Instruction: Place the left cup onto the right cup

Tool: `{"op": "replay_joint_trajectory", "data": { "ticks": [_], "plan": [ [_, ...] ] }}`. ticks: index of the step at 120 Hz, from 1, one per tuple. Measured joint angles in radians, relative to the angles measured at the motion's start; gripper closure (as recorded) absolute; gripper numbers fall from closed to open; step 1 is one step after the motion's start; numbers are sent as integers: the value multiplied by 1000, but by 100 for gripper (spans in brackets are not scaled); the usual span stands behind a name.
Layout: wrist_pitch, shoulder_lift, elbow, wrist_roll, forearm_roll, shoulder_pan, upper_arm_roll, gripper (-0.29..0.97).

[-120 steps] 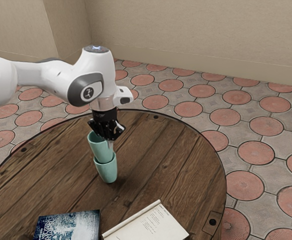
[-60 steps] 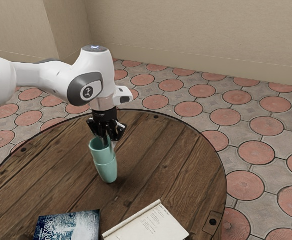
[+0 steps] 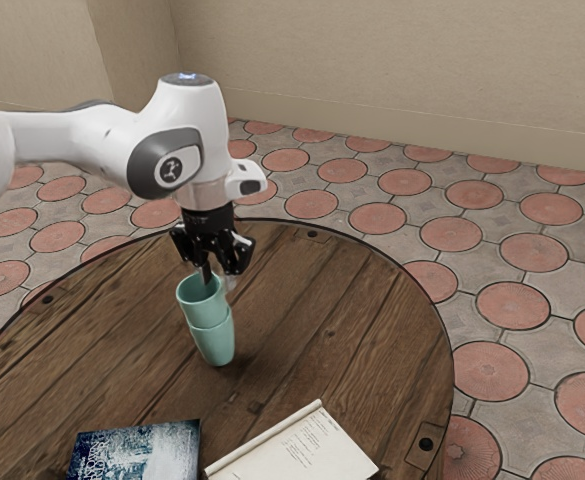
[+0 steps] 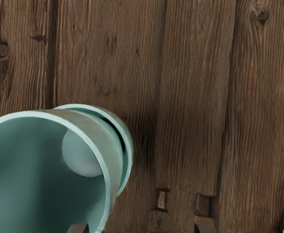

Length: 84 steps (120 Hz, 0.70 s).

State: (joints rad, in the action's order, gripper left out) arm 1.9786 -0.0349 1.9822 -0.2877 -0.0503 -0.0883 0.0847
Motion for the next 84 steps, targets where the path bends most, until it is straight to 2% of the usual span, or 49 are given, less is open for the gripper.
{"op": "replay_joint_trajectory", "data": {
  "ticks": [22, 36, 58, 84],
  "plan": [
    [-60, 1, -71, -2, -2, -18, -8, 22],
    [-112, 1, -124, 3, -3, -27, -15, 13],
    [-187, 17, -172, 34, -1, -44, -40, 5],
    [-275, -2, -261, 85, -1, -121, -141, 2]
  ]
}}
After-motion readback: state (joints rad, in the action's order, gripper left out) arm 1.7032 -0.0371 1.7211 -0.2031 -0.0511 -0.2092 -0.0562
